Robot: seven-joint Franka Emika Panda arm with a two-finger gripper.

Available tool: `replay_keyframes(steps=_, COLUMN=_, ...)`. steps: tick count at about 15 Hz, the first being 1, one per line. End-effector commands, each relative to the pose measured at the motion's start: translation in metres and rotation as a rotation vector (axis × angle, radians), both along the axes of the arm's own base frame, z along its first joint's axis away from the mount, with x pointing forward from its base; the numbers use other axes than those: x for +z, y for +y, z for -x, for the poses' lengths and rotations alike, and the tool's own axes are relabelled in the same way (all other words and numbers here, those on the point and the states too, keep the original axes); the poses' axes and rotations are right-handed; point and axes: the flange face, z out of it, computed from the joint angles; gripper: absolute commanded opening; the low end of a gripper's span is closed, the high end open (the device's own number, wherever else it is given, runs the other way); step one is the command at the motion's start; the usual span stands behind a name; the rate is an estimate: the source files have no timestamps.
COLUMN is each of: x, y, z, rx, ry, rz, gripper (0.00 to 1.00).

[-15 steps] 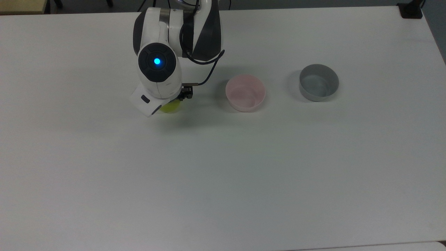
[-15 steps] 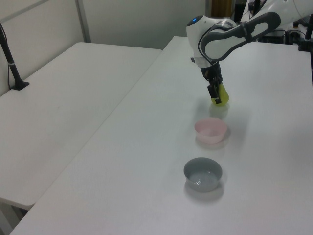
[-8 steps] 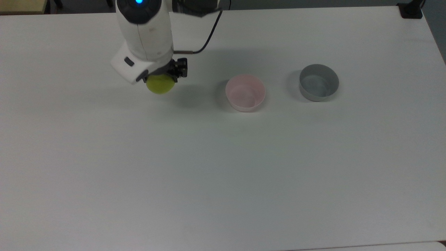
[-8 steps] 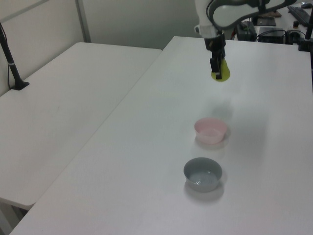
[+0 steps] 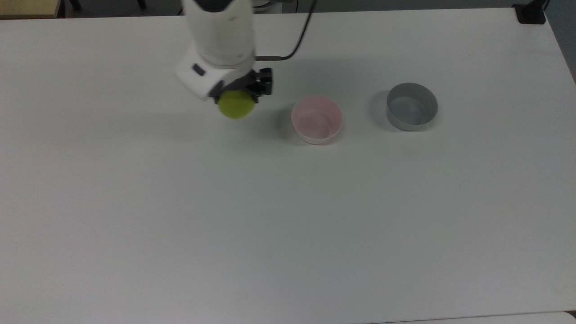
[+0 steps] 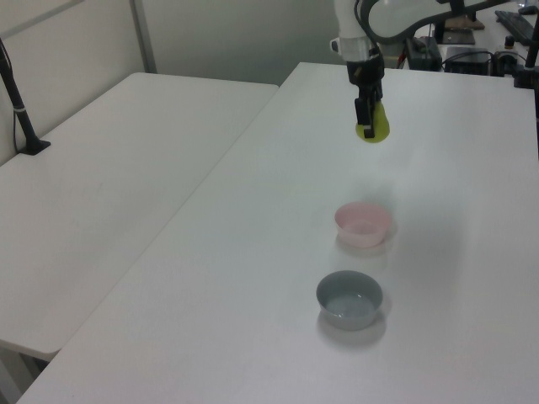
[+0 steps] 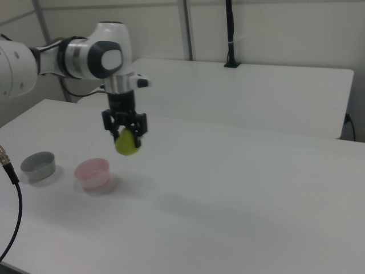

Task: Place the pear in the bowl
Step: 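Carry the pear over the pink bowl and lower it inside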

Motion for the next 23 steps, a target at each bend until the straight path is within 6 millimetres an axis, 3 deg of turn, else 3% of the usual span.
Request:
replay_keyframes(steps=1, x=0.003, y=0.078, z=0.008, rx=0.01, ry=-0.004, rz=0.015, gripper=0.32)
replay_keyframes(steps=4, x=-0.005, y=0.117, z=0.013, rx=0.021, ry=-0.004, rz=0.025, gripper=0.32)
replay_keyframes(steps=7, x=-0.016, y=0.142, z=0.017, rx=0.035, ry=0.008, rz=0.034, gripper=0.36)
replay_keyframes(steps=10, x=-0.041, y=0.152, z=0.011, rx=0.033, ry=0.005, rz=0.042, gripper=0.43)
replay_keyframes(steps=14, x=-0.084, y=0.176, z=0.012, rx=0.052, ry=0.042, rz=0.073, gripper=0.44)
replay_keyframes(steps=18, x=-0.104, y=0.19, z=0.009, rx=0.035, ry=0.017, rz=0.079, gripper=0.5)
replay_keyframes(steps=19, x=-0.108, y=0.19, z=0.009, rx=0.036, ry=0.02, rz=0.08, gripper=0.56)
replay_keyframes(steps=20, x=-0.11, y=0.189, z=0.008, rx=0.037, ry=0.022, rz=0.084, gripper=0.69)
replay_keyframes(steps=21, x=-0.111, y=0.188, z=0.009, rx=0.043, ry=0.026, rz=0.088, gripper=0.89)
replay_keyframes(steps=22, x=-0.11, y=0.188, z=0.009, rx=0.05, ry=0.025, rz=0.091, gripper=1.0)
replay_keyframes(steps=23, x=-0.11, y=0.185, z=0.008, rx=0.05, ry=0.029, rz=0.093, gripper=1.0)
